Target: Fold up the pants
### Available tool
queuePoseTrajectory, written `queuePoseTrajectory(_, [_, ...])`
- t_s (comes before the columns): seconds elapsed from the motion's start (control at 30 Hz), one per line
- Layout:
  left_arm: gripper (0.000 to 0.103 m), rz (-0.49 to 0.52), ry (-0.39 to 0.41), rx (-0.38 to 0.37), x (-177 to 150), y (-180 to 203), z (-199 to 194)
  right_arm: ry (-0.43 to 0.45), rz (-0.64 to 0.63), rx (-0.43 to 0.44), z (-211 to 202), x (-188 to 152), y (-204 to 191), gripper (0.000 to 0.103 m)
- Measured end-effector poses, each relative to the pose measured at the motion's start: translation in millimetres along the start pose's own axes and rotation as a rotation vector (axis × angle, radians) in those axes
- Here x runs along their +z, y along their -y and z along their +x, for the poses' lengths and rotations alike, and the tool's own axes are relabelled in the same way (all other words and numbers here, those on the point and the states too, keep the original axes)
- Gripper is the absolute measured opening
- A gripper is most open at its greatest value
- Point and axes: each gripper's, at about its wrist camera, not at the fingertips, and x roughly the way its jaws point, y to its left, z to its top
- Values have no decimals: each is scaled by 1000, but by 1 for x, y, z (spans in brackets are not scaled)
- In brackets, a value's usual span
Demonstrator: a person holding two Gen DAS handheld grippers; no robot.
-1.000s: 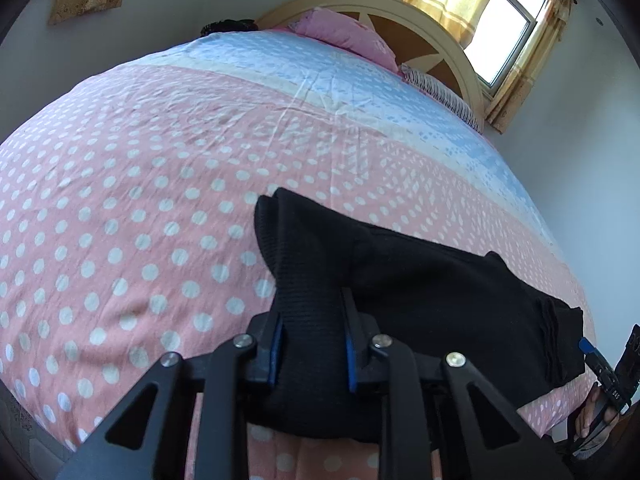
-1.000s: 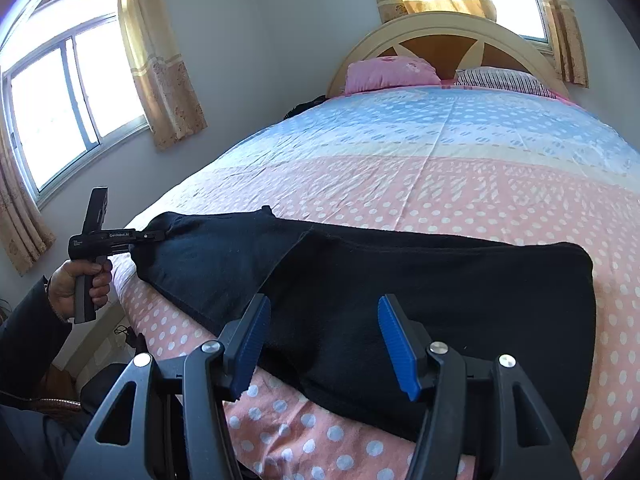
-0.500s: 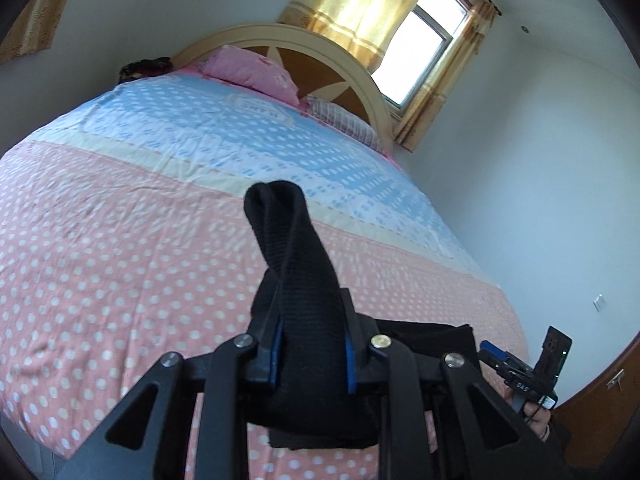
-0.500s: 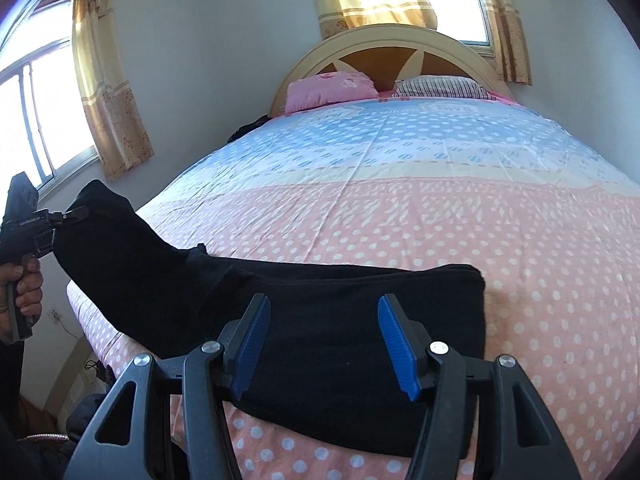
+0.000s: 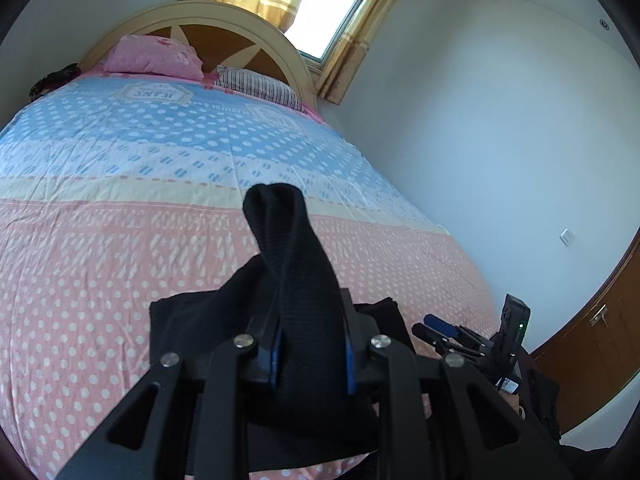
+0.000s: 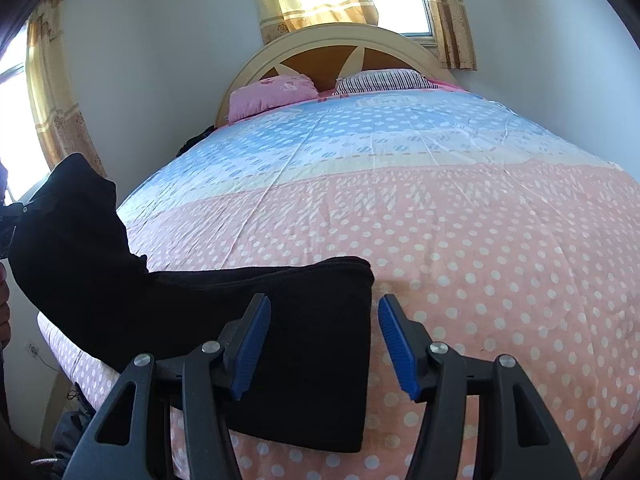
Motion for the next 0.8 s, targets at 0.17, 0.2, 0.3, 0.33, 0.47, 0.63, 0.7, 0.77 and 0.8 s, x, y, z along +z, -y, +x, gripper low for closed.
queuePoseTrajectory(0.17, [23, 13, -57, -16, -1, 24, 43, 9, 17, -14, 1, -1, 7, 58])
queuePoseTrajectory(0.2, [23, 15, -68, -13, -3, 25, 50, 10, 24, -16, 2, -2, 9, 58])
queuePoseTrajectory(0.3, [23, 16, -99, 7, -11, 34, 76, 8, 54, -31, 5, -3, 16, 58])
queuePoseTrajectory(0.33, [23, 12, -110, 8, -14, 36, 85, 6, 63, -32, 5, -4, 18, 58])
queuePoseTrajectory(0.47, [23, 28, -162, 33, -29, 49, 120, 5, 88, -35, 8, -4, 25, 58])
queuePoseTrajectory(0.63, [24, 60, -198, 81, -45, 67, 154, 15, 103, -40, 9, -3, 31, 58])
queuePoseTrajectory(0.7, [25, 72, -206, 82, -48, 72, 162, 19, 117, -42, 9, -3, 35, 58])
queuePoseTrajectory(0.77, [25, 89, -209, 81, -51, 80, 165, 19, 134, -50, 10, -4, 41, 58])
queuePoseTrajectory(0.8, [26, 104, -208, 84, -51, 84, 168, 16, 149, -54, 12, -4, 44, 58])
